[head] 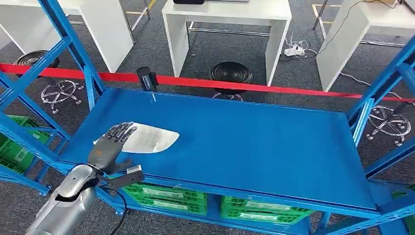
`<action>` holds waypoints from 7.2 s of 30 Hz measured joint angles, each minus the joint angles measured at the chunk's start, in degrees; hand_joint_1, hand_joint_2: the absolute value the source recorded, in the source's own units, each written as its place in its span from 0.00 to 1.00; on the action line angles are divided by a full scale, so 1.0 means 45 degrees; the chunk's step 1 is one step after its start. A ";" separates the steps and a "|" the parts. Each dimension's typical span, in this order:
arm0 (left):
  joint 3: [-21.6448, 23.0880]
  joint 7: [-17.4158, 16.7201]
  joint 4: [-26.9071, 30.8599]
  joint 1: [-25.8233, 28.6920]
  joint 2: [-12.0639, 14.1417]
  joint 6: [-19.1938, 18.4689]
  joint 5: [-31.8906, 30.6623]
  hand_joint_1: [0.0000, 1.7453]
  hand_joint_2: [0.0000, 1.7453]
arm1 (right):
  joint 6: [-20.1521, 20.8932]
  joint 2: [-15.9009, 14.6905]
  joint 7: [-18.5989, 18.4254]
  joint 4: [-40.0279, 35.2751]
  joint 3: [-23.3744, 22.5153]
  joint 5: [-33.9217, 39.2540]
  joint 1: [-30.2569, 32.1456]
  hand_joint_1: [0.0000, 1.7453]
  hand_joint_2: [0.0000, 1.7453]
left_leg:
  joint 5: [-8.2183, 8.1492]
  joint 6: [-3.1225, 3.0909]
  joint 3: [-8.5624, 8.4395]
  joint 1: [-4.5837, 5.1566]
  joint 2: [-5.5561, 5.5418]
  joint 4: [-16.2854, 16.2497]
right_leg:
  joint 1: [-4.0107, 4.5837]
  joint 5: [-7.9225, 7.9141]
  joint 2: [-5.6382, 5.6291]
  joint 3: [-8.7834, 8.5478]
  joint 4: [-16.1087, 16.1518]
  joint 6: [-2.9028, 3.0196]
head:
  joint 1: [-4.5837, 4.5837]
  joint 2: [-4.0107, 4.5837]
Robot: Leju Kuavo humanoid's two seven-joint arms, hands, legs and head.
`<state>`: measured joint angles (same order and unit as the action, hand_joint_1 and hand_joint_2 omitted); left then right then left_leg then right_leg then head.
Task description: Take the parts from the cabinet and place them on the table.
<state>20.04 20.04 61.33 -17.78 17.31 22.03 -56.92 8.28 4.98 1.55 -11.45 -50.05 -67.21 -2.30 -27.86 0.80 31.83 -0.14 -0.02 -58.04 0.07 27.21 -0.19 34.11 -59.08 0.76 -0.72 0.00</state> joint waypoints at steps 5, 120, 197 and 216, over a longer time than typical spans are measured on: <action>0.0043 -0.0039 -0.0107 -0.0001 0.0000 0.0000 0.0000 0.00 1.00 | 0.0005 0.0000 -0.0020 0.0000 0.0000 0.0000 0.0001 0.00 0.00 | 0.0000 0.0000 -0.0002 0.0000 0.0001 0.0000 | 0.0000 0.0000 -0.0001 -0.0001 0.0000 0.0000 | 0.0000 0.0000; 0.3060 0.3930 0.8330 0.2442 -0.4303 -1.1312 1.7612 1.00 1.00 | 0.0213 0.0093 0.0190 0.0005 -0.0641 -0.0228 -0.0220 0.00 0.00 | 0.0189 -0.0001 0.0289 -0.0215 0.0011 -0.0191 | -0.0364 0.0268 -0.0147 -0.0413 -0.0339 -0.0719 | 0.0233 0.0000; 0.3789 0.4138 0.6980 0.0999 -0.3657 -1.1613 1.6650 1.00 1.00 | 0.2307 -0.0194 0.1836 0.0015 -0.2293 0.0758 -0.0223 0.00 0.00 | -0.0042 -0.0083 0.0076 -0.0013 0.0976 -0.0145 | -0.0182 0.0171 0.1542 -0.0370 0.0022 -0.0269 | -0.0170 0.0000; 0.3871 0.3837 0.6980 0.0633 -0.3488 -1.1652 1.6529 1.00 1.00 | 0.2351 -0.0161 0.1380 0.0019 -0.2220 0.0836 -0.0245 0.00 0.00 | 0.0371 -0.0075 0.0519 -0.0009 -0.1821 -0.0168 | -0.0286 -0.0042 -0.0324 -0.0310 0.0162 -0.0163 | 0.0078 0.0000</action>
<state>37.46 37.31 92.74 -14.93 1.61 -30.40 17.46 18.86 4.26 7.76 -11.37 -60.04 -63.45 -3.40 -26.19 0.47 34.16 -0.18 -8.22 -58.80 -1.22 27.02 -1.65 32.71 -58.35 0.03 -0.37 0.00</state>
